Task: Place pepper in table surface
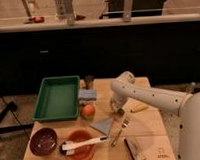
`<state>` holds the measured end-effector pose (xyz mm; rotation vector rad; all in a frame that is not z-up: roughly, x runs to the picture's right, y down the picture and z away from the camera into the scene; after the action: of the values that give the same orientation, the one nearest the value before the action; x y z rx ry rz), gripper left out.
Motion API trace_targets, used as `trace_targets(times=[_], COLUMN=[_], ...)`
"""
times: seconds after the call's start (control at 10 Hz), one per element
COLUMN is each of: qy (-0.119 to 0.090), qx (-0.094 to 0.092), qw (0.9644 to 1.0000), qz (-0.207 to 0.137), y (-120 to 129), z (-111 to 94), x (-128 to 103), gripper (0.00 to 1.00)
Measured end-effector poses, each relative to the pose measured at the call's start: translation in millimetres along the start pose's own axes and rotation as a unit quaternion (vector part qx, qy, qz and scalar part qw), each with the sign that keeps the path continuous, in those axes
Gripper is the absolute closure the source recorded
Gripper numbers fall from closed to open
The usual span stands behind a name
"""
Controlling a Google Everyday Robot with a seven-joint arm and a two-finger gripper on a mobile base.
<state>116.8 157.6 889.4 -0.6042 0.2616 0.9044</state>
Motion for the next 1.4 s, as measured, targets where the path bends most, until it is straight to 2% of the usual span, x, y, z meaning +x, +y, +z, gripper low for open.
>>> trace_targets(times=[0.2, 0.5, 0.8, 1.1, 1.4], qy=[-0.009, -0.025, -0.034, -0.032, -0.032], qx=[0.006, 0.016, 0.026, 0.034, 0.037], qw=[0.9997, 0.9982, 0.9930, 0.9891, 0.9872], qz=[-0.020, -0.053, -0.110, -0.140, -0.152], y=[0, 0, 2, -11, -19], z=[-17, -53, -89, -112, -133], x=[-6, -13, -10, 28, 83], gripper=[1.00, 1.00, 1.00, 1.00, 1.00])
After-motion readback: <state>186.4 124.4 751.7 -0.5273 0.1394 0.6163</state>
